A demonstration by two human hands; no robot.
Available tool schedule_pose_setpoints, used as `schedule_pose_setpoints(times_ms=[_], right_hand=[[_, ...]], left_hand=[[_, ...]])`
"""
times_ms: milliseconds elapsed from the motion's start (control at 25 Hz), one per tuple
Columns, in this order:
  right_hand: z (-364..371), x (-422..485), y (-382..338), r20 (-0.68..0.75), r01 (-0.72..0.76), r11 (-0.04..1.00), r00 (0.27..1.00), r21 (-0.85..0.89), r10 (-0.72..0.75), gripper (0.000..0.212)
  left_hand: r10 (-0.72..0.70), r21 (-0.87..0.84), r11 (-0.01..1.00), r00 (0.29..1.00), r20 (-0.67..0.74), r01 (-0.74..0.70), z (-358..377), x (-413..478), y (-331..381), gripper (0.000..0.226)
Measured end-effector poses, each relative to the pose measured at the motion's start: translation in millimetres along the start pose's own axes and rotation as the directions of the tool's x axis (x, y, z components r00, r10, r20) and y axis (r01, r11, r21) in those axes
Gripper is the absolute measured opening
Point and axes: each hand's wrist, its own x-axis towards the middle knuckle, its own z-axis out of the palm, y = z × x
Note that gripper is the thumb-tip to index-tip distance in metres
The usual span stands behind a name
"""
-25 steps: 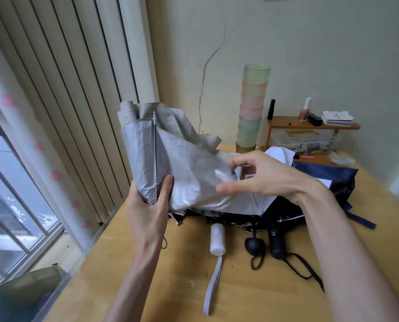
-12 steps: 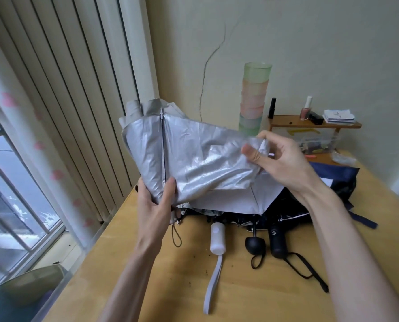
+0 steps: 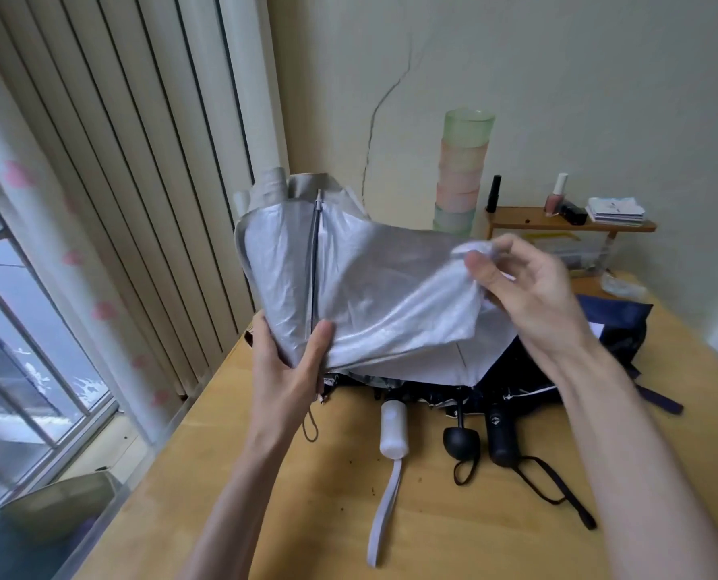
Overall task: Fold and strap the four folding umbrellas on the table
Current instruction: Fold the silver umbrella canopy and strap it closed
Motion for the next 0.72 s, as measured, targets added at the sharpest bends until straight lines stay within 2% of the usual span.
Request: schedule_pose_setpoints(times_ms=[40, 120, 200, 280, 360, 440, 600, 720], right_hand=[[5, -5, 4, 0.035, -0.039, 0.999, 0.999, 0.034, 0.038, 0.074], [12, -15, 11, 0.147, -0.038, 0.995, 0.988, -0.094, 0.051, 0.112], [15, -21, 17, 0.208, -0.020, 0.983, 0.976, -0.181, 0.059, 0.133], [18, -24, 15, 0.205, -0.032, 0.994, 0.977, -0.102, 0.052, 0.125], [21, -28, 12, 0.119, -0.024, 1.000, 0.993, -0.016, 0.025, 0.105], [23, -31, 10, 0.035, -0.008, 1.000, 0.999, -0.012, 0.008, 0.092], [22, -34, 15, 0.044, -0.026, 0.999, 0.999, -0.031, 0.028, 0.096], [21, -33, 19, -0.008, -0.022, 1.000, 1.000, -0.010, 0.022, 0.092]], left_hand=[[0.011, 0.010, 1.000, 1.000, 0.000, -0.011, 2, -1, -4, 0.043], [0.018, 0.019, 1.000, 1.000, -0.025, -0.018, 5, 0, -10, 0.040], [0.010, 0.009, 1.000, 0.997, -0.082, -0.009, 9, -1, -10, 0.033], [0.019, 0.006, 1.000, 0.994, -0.108, -0.018, 10, -1, -10, 0.033], [0.025, 0.021, 1.000, 0.993, -0.119, -0.023, 11, -2, -10, 0.038], [0.032, 0.026, 0.999, 0.992, -0.120, -0.029, 12, -3, -12, 0.041], [0.034, 0.039, 0.999, 0.991, -0.132, -0.029, 17, -6, -12, 0.043], [0.037, 0.056, 0.998, 0.990, -0.135, -0.030, 15, -4, -17, 0.047]])
